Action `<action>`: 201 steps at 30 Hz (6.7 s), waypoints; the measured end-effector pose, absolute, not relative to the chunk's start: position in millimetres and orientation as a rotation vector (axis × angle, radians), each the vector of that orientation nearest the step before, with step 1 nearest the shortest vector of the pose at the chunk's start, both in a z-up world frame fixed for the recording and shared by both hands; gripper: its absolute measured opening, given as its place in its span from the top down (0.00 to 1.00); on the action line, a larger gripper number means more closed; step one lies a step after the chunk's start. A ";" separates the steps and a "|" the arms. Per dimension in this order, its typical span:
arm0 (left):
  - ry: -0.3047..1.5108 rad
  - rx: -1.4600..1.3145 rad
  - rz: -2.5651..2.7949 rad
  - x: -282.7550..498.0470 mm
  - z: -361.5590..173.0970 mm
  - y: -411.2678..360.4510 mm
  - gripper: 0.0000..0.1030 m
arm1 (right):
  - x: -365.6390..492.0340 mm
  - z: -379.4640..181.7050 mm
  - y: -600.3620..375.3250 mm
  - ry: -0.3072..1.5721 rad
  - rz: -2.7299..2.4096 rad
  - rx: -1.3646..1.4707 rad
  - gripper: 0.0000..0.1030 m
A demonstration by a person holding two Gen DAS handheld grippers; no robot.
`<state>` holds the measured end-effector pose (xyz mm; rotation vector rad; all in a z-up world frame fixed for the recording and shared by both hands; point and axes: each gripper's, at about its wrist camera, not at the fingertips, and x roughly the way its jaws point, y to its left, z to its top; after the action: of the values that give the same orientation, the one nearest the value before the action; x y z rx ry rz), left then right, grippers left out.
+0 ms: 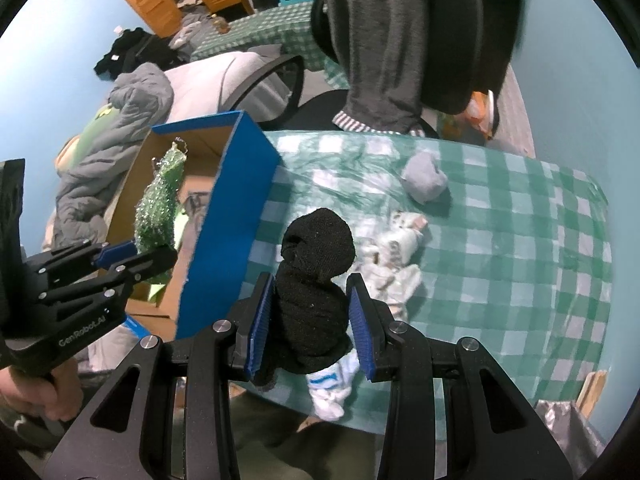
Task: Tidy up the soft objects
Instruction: 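Lift the black sock and green glittery sock toward the box, then open both grippers to drop the green glittery sock and black sock into the box, then move both tools back over the remaining items on the table, then grasp the white plastic bag bundle with the right gripper while the left gripper grasps the small white cloth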
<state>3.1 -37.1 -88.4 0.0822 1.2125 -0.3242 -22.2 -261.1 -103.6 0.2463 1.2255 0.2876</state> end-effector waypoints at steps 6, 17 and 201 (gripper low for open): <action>1.208 0.062 -0.278 4.8 -85.3 -15.8 0.77 | -14.1 -100.1 -237.6 1.221 0.336 0.221 0.65; 1.216 0.018 -0.190 1.7 -88.0 28.1 0.77 | 1.0 -95.4 -191.8 1.216 0.425 0.166 0.65; 1.524 0.356 -0.406 60.9 -242.3 -118.6 0.42 | 26.7 -260.1 -295.8 1.528 0.106 0.219 0.31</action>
<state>60.9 -118.6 -242.3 0.3562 1.5240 -0.4061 26.7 -295.8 -260.1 0.2186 1.5284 0.1065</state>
